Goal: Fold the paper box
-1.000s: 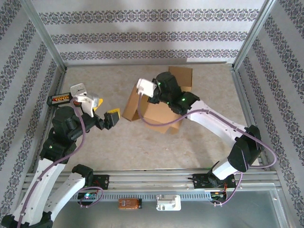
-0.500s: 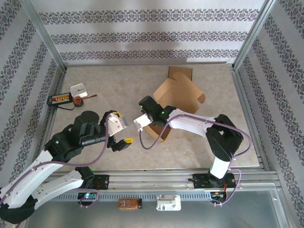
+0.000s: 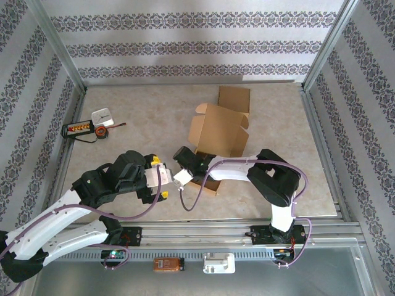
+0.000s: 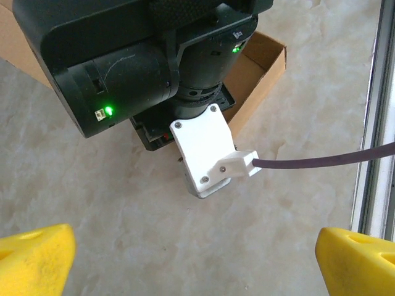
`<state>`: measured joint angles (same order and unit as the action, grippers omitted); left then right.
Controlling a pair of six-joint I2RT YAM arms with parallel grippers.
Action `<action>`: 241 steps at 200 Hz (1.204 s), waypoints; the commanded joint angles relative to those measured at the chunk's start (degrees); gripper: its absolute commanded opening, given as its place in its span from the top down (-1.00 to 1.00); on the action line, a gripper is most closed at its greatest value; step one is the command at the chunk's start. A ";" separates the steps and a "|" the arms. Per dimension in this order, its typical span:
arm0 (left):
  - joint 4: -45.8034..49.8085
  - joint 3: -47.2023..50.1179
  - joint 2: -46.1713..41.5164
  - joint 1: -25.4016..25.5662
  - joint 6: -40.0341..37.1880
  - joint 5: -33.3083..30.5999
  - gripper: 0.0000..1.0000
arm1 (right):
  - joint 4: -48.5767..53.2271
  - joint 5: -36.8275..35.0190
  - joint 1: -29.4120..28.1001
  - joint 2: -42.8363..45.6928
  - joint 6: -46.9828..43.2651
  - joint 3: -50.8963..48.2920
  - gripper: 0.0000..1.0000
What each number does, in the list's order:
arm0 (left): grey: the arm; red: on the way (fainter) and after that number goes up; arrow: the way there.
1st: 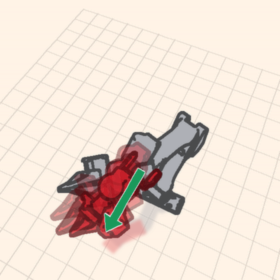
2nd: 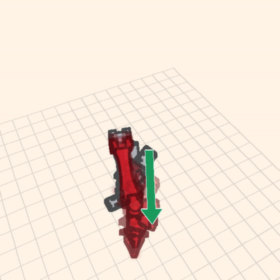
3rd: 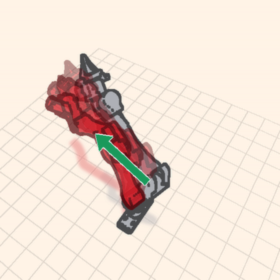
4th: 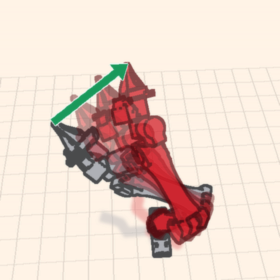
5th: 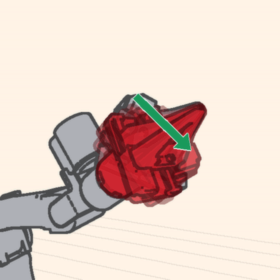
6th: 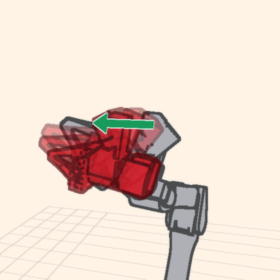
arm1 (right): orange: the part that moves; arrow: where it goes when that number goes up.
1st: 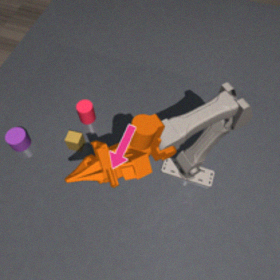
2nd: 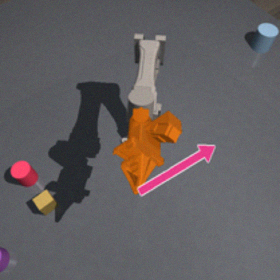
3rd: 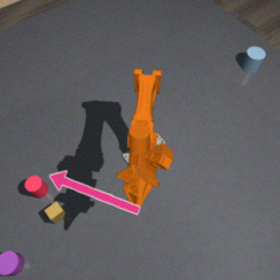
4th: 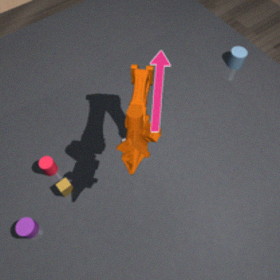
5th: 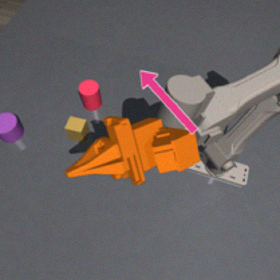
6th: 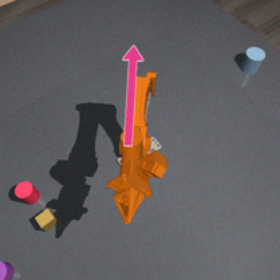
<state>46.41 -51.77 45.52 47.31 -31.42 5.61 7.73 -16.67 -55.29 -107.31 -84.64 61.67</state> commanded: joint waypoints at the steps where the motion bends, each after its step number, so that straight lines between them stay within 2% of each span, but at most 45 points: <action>1: 1.29 -0.12 0.44 1.20 -2.15 -1.42 -0.99 | 0.56 2.41 -0.26 4.15 1.76 -1.62 0.22; 47: -1.07 0.23 0.48 1.56 -2.35 -1.55 -0.99 | 0.62 1.99 -0.19 11.78 1.60 -2.95 0.09; 68: -5.70 0.37 -0.44 1.56 1.46 -2.63 -0.99 | -1.50 3.70 -0.30 16.50 5.42 -3.07 0.06; 84: -14.21 2.03 -4.37 1.56 7.72 -4.37 -0.99 | -4.13 6.34 0.79 20.83 16.75 -1.88 -0.06; 100: -22.26 4.05 -8.96 1.56 13.99 -9.64 -0.99 | -5.46 7.98 3.36 24.41 32.81 0.07 -0.26; 117: -27.60 4.97 -11.85 1.39 20.83 -19.32 -0.99 | -6.81 2.75 6.29 26.20 52.58 2.17 -0.47; 135: -28.61 5.17 -12.81 1.21 25.22 -27.08 -0.99 | -2.51 -2.78 8.74 27.55 70.96 4.43 -0.68; 149: -28.03 4.93 -12.57 0.88 28.37 -31.29 -0.99 | 4.01 -2.76 11.26 29.09 86.95 5.56 -0.70; 166: -26.33 4.25 -11.35 -0.44 31.93 -34.25 -0.99 | 10.16 5.12 15.59 31.88 104.91 3.81 -0.62; 180: -23.77 2.83 -9.00 -2.83 35.62 -34.12 -0.99 | 12.51 7.75 18.34 34.69 117.41 -0.24 -0.54; 198: -20.75 1.39 -4.92 -7.32 40.34 -29.68 -0.99 | 20.18 8.69 21.15 36.55 130.47 -2.71 -0.46; 222: -19.87 0.73 0.22 -12.58 44.33 -21.93 -0.99 | 30.84 8.98 22.09 36.09 137.18 -2.25 -0.49; 241: -19.88 0.11 3.62 -16.01 46.36 -14.99 -0.99 | 34.33 10.55 21.94 35.53 141.66 -3.42 -0.56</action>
<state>24.10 -49.50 46.28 34.89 8.47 -18.46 31.38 -9.06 -33.15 -71.22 42.50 59.59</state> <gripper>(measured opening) 0.994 0.765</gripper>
